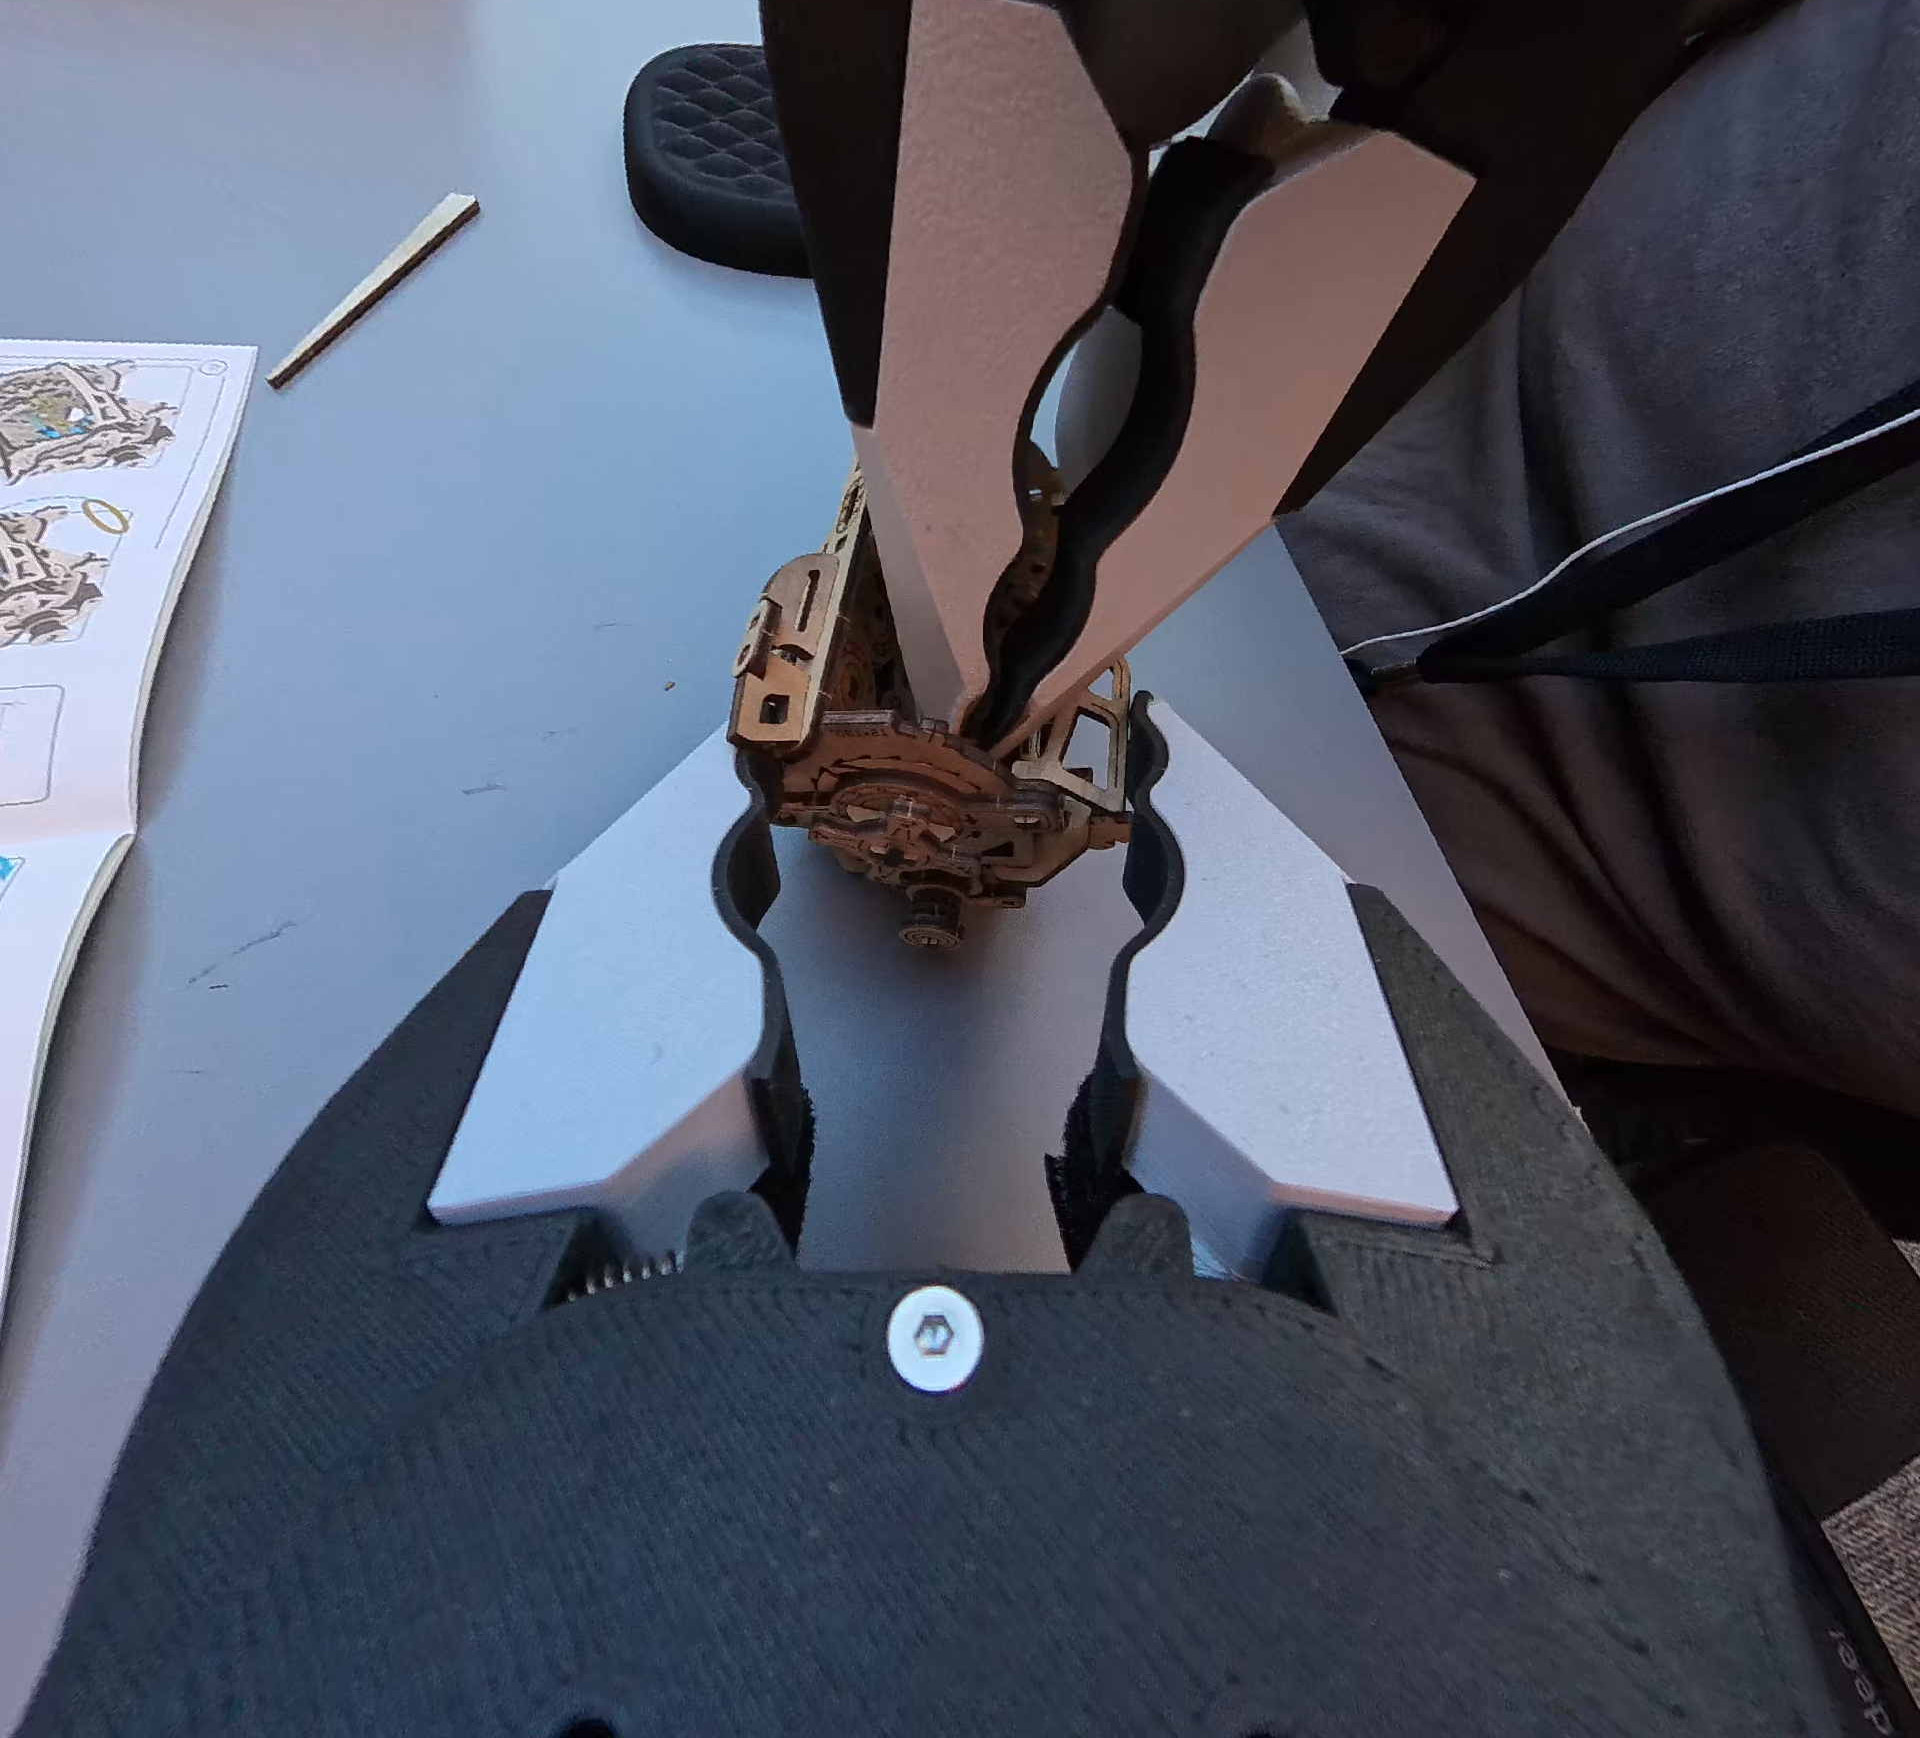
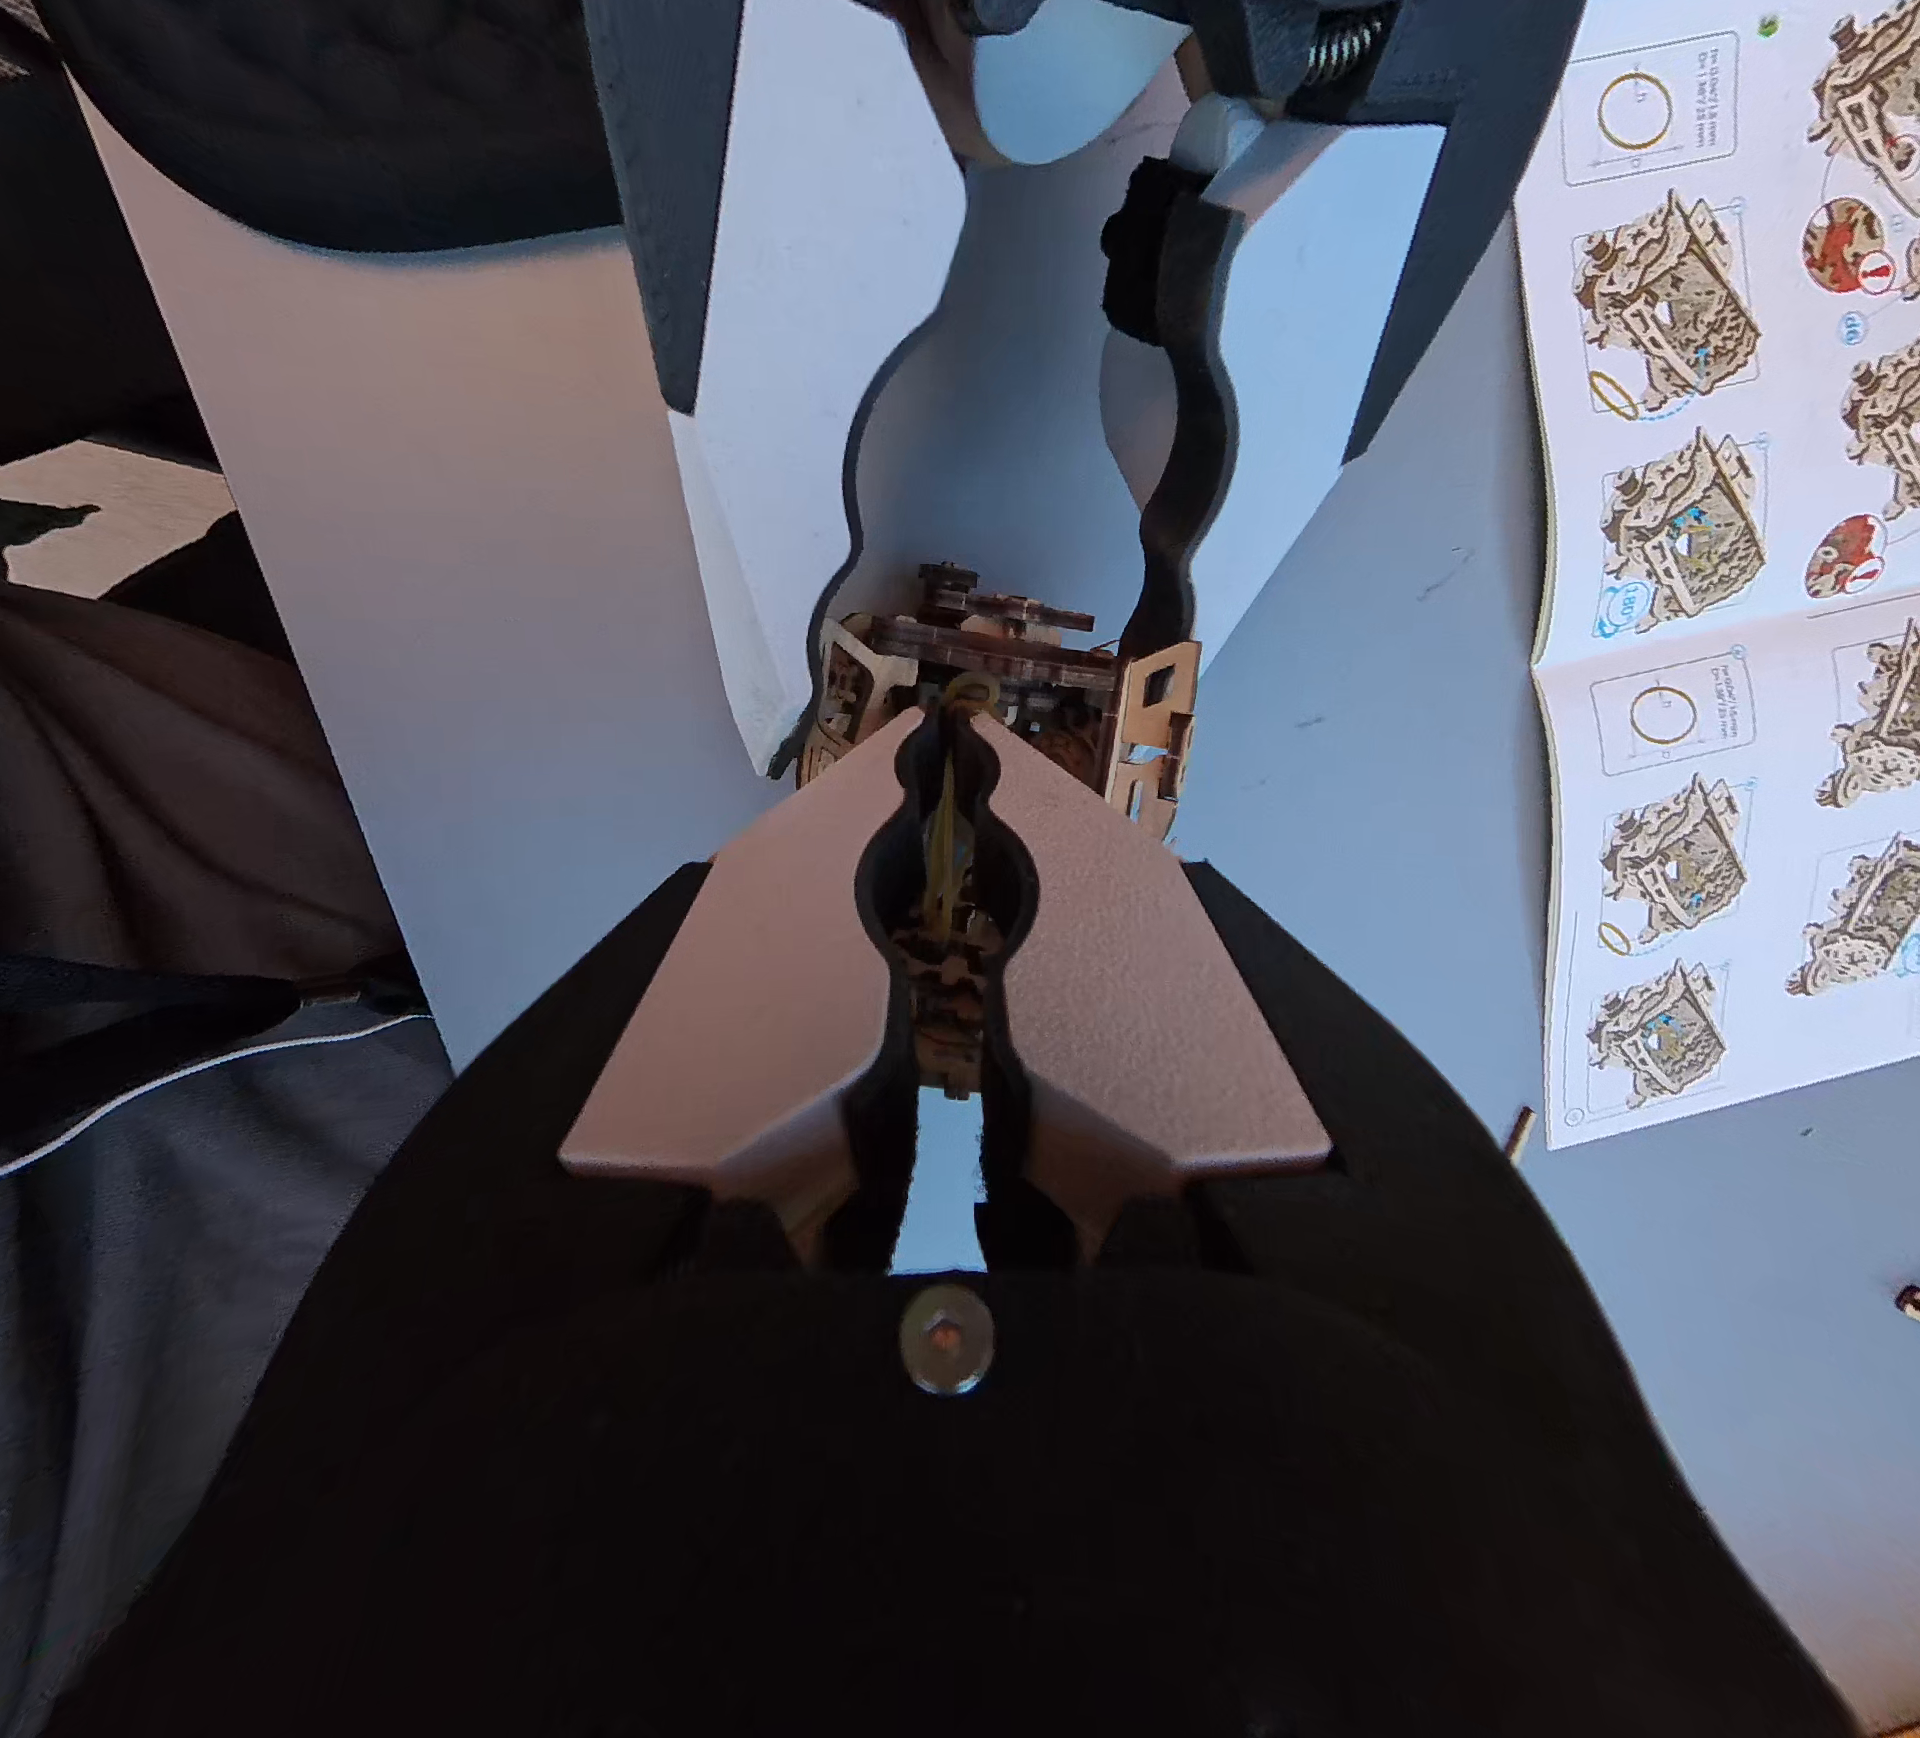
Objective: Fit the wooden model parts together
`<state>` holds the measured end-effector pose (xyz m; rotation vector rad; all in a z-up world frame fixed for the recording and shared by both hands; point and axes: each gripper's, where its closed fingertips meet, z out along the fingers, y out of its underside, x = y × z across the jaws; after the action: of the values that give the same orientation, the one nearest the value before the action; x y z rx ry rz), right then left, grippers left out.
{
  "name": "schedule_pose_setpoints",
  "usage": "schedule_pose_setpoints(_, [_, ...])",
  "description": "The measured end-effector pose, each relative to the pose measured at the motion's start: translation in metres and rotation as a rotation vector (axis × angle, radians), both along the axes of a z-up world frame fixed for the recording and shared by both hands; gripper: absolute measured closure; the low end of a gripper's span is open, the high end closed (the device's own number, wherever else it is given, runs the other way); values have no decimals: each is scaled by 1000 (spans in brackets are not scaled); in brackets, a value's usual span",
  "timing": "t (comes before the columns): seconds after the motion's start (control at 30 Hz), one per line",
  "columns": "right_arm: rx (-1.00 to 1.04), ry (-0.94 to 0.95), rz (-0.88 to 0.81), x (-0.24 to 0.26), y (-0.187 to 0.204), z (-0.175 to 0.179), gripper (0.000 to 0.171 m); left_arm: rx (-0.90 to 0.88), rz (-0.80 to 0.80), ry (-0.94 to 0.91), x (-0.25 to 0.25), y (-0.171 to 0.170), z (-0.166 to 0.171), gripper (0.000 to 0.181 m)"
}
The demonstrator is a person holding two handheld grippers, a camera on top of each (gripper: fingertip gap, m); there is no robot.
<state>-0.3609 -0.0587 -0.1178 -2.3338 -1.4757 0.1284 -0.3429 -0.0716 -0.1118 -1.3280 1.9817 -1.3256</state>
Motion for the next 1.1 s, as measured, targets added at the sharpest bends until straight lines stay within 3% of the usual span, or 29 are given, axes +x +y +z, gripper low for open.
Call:
schedule_pose_setpoints(0.03, [-1,0,1,0,0,0,171,-1,1,1,0,0,0,116])
schedule_pose_setpoints(0.2, [-53,44,-24,-1,0,0,171,-2,-1,0,0,0,0,116])
schedule_pose_setpoints(0.5, [-365,156,-137,-3,-6,2,171,31,-8,-15,0,-2,0,116])
schedule_pose_setpoints(0.7, [-454,168,-224,-3,-6,2,171,37,-8,-18,-1,-2,0,116])
schedule_pose_setpoints(1.1, [-271,25,-138,-1,-3,1,171,30,-5,-14,-1,-1,0,116])
